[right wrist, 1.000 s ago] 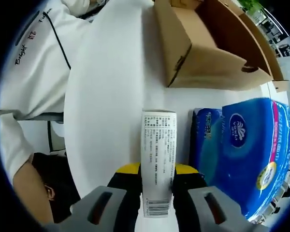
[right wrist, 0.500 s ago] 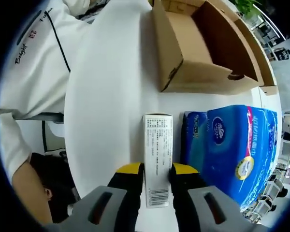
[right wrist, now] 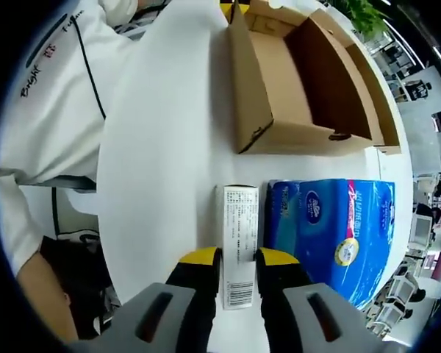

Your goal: Operate the shoe box by opening the lid, removing the specified soft item, and placing it in the target area until the item is outside and the box remains undamaged.

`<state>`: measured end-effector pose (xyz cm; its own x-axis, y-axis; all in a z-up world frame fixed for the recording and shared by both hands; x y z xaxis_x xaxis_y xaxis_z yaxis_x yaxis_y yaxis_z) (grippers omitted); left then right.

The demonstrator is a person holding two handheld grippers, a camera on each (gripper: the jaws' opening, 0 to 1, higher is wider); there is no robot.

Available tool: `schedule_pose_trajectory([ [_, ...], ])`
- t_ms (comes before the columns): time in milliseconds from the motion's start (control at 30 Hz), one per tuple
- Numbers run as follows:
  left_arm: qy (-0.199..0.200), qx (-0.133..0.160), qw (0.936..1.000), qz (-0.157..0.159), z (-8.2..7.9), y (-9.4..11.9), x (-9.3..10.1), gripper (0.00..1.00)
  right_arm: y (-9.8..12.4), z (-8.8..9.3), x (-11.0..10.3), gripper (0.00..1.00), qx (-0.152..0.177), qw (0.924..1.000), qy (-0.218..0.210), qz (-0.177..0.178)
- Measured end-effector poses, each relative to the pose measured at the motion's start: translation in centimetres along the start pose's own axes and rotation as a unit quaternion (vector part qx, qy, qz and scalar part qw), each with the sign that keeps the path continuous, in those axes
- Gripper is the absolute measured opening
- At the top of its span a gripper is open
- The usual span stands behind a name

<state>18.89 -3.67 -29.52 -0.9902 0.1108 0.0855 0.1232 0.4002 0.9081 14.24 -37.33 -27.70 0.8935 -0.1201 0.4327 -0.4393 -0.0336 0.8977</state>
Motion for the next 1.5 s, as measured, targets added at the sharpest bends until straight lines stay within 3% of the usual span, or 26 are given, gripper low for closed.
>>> schedule_pose_trajectory([
  [133, -0.001, 0.001, 1.0000, -0.001, 0.0, 0.0, 0.0, 0.02, -0.3, 0.0, 0.6, 0.19, 0.001, 0.9999, 0.006, 0.015],
  [300, -0.001, 0.001, 1.0000, -0.001, 0.0, 0.0, 0.0, 0.02, -0.1, 0.2, 0.3, 0.19, 0.004, 0.9997, 0.020, 0.009],
  [400, -0.001, 0.001, 1.0000, -0.001, 0.0, 0.0, -0.1, 0.02, 0.3, 0.3, 0.1, 0.20, 0.018, 0.9982, 0.057, 0.011],
  [533, -0.001, 0.001, 1.0000, -0.001, 0.0, 0.0, -0.1, 0.02, 1.0, -0.2, 0.4, 0.20, 0.028, 0.9992, 0.025, 0.016],
  [633, -0.001, 0.001, 1.0000, -0.001, 0.0, 0.0, -0.1, 0.02, 0.8, 0.7, 0.5, 0.19, 0.002, 0.9994, 0.030, 0.018],
  [800, 0.000, -0.002, 1.0000, 0.000, 0.0, 0.0, -0.1, 0.02, 1.5, 1.0, 0.6, 0.18, -0.010, 0.9998, 0.004, 0.020],
  [867, 0.000, 0.000, 1.0000, 0.001, 0.0, 0.0, -0.1, 0.02, 2.2, 0.3, 1.3, 0.17, 0.007, 0.9984, -0.033, 0.046],
  [900, -0.001, 0.000, 1.0000, 0.001, 0.0, 0.0, 0.0, 0.02, 2.7, -0.4, 1.6, 0.17, 0.031, 0.9969, -0.043, 0.059],
  [1033, -0.002, 0.002, 1.0000, -0.002, 0.0, 0.0, 0.0, 0.02, 4.0, -2.4, 1.5, 0.18, 0.095, 0.9922, -0.037, 0.072],
  [1200, 0.006, -0.004, 1.0000, -0.001, -0.1, -0.1, -0.1, 0.02, 3.9, -0.9, 1.4, 0.18, 0.062, 0.9942, -0.042, 0.077],
  [1267, 0.007, -0.004, 1.0000, 0.001, 0.0, -0.1, -0.1, 0.02, 4.1, -0.9, 1.5, 0.18, 0.071, 0.9931, -0.051, 0.078],
  [1367, 0.007, 0.000, 1.0000, 0.002, 0.0, 0.0, -0.1, 0.02, 5.2, -1.5, 2.8, 0.15, 0.110, 0.9819, -0.092, 0.124],
  [1500, 0.007, -0.001, 1.0000, -0.001, 0.0, 0.0, 0.0, 0.02, 7.0, -3.4, 3.4, 0.08, 0.186, 0.9619, -0.139, 0.144],
])
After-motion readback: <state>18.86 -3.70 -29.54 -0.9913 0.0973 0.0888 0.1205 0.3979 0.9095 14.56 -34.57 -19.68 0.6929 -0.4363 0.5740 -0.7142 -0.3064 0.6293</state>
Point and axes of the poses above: the point that each gripper's makers call its tool centre point, and the gripper's own axes: y roughly backward along the fingers, x roughly to its right, z roughly out of its underside, the point moved 2 cm from there along y, roughly backward along the fingers, and after that the axes turned 12 degrees about z, right-handed, at the moved point
